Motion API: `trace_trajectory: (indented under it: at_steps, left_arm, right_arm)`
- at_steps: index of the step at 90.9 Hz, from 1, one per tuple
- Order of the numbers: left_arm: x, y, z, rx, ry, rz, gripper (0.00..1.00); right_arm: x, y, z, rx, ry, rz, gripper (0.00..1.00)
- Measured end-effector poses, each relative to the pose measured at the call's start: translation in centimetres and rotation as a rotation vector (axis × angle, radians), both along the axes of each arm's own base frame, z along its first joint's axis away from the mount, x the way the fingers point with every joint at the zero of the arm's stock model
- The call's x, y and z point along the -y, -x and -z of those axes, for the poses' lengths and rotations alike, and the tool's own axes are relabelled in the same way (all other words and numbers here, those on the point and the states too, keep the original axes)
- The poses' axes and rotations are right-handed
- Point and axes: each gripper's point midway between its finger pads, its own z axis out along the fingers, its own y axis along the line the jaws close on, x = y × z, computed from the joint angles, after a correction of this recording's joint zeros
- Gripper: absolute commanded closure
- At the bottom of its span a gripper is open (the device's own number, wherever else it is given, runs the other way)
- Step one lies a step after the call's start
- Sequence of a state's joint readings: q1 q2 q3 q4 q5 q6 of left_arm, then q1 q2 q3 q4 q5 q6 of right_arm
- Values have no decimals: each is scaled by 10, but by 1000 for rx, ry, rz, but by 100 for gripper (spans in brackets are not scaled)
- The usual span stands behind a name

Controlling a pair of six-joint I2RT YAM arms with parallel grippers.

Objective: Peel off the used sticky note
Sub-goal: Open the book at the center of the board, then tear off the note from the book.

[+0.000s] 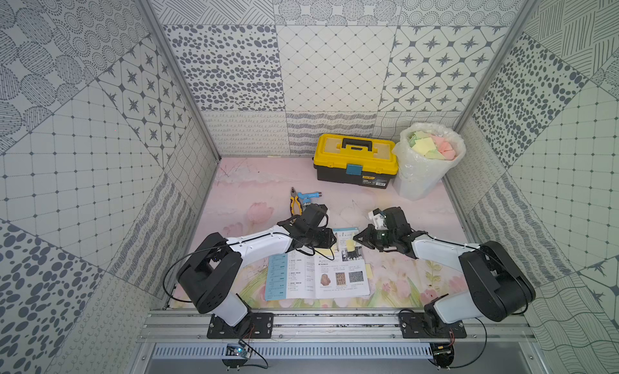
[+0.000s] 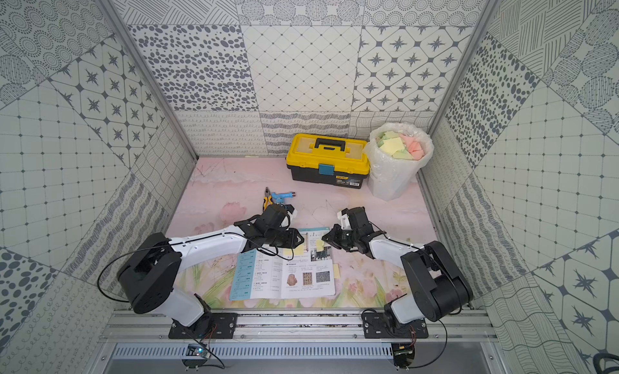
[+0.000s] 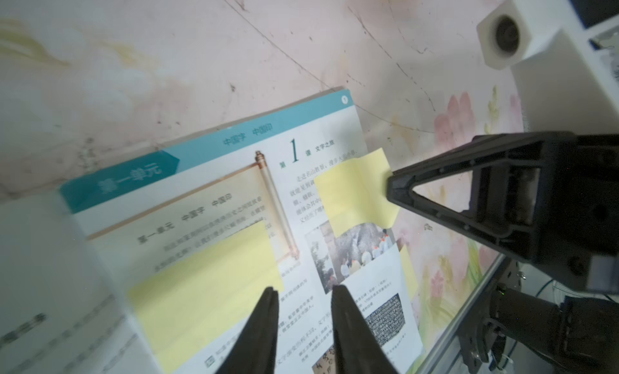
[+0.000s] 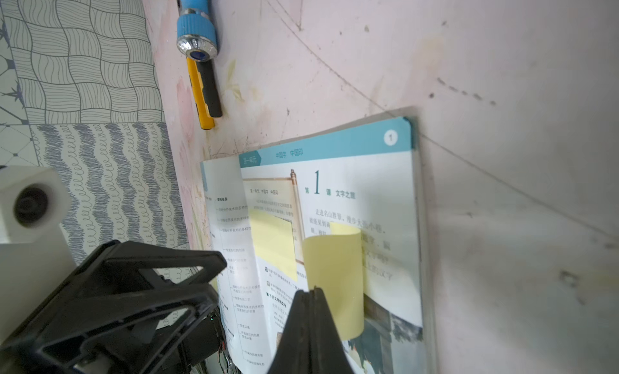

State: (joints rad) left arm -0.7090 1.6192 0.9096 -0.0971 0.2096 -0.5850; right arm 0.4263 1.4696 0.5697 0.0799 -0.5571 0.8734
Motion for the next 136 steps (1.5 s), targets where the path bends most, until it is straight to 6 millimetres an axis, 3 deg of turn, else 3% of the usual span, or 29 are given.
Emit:
trace_trajectory:
  at_steps: [18, 40, 69, 136]
  left_arm:
    - [33, 14, 16, -65, 50, 82, 84]
    - [50, 22, 33, -121, 65, 113, 92]
    - [51, 21, 47, -152, 49, 103, 100]
    - [50, 21, 54, -159, 36, 100, 100]
  right_arm:
    - [0, -2, 2, -32, -24, 44, 100]
    - [-2, -7, 1, -58, -55, 83, 100]
    - [-1, -5, 4, -87, -76, 120, 100]
    - [5, -16, 3, -105, -100, 219, 100]
